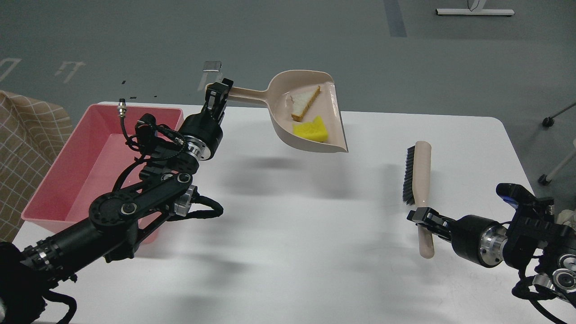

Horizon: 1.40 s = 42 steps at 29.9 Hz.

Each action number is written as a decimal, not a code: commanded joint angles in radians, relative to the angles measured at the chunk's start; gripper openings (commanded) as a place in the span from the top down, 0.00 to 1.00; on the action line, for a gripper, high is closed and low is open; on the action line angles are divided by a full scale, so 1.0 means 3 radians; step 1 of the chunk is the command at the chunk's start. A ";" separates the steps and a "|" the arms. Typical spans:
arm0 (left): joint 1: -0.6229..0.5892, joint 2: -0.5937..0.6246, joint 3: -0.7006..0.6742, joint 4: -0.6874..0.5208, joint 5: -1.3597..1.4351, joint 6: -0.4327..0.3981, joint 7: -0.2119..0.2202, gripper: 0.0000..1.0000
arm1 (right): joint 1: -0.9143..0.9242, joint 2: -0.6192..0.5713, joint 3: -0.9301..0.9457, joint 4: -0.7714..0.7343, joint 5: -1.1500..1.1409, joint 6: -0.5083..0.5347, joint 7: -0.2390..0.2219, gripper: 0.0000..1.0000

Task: Sweep and dump garbage into bin

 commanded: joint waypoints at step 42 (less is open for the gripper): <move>0.0765 0.1416 -0.1059 -0.0539 -0.0508 -0.1144 -0.0347 1.00 | -0.0008 0.0009 -0.0005 0.0000 -0.0005 0.0000 0.0000 0.91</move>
